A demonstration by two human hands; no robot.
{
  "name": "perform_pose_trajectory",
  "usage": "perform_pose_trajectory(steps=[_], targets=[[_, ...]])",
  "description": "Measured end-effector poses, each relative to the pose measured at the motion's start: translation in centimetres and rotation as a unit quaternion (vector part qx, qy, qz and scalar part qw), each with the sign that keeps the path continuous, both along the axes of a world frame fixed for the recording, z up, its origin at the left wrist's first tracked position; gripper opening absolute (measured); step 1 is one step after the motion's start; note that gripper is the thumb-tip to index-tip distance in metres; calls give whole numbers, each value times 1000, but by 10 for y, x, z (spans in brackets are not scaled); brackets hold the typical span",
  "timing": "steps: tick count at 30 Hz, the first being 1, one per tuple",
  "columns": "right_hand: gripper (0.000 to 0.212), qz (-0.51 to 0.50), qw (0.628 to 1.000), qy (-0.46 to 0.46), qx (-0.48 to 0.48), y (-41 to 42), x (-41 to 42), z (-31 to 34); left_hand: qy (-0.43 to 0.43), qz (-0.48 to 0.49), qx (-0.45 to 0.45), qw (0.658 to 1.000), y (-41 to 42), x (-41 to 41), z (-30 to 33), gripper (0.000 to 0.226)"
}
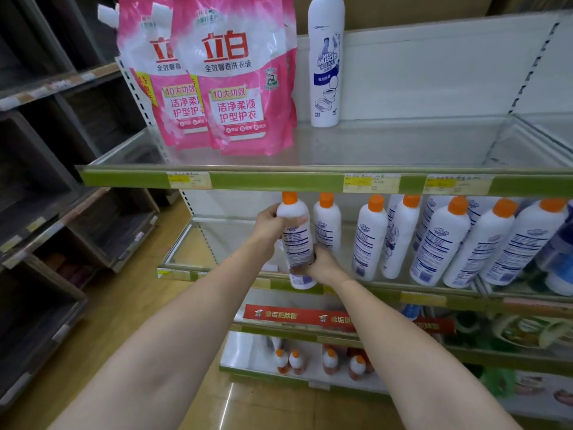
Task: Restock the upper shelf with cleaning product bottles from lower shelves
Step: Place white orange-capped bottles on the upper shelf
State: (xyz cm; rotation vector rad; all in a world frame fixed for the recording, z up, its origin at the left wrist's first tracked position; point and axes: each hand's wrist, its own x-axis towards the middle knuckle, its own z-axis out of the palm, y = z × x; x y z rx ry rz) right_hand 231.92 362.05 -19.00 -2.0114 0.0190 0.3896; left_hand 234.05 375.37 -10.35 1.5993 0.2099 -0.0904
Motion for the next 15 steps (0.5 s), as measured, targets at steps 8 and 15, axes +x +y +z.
perform_pose_trajectory(steps=[8,15], targets=[[65,20,999,44,8,27,-47,29,3,-25,-34,999,31,-26,12,29],[40,32,997,68,25,58,-103,42,36,-28,-80,996,64,-61,20,46]])
